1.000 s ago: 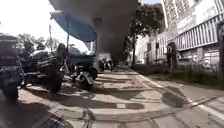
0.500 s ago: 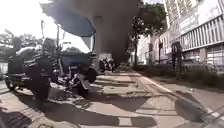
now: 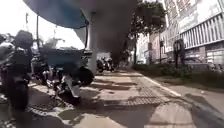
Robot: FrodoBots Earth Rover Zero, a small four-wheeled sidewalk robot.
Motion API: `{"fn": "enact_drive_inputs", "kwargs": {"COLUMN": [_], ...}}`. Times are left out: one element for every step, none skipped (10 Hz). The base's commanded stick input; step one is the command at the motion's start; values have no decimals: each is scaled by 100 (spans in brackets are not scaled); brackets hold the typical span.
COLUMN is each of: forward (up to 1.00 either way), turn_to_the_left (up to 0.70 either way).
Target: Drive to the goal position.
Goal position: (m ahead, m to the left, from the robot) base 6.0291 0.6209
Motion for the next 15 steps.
{"fn": "enact_drive_inputs", "kwargs": {"forward": [70,70,70,70,70,70,70,70,70,70,70,70,70,70,70], "turn_to_the_left": [0,0,0,0,0,0,0,0,0,0,0,0,0,0,0]}}
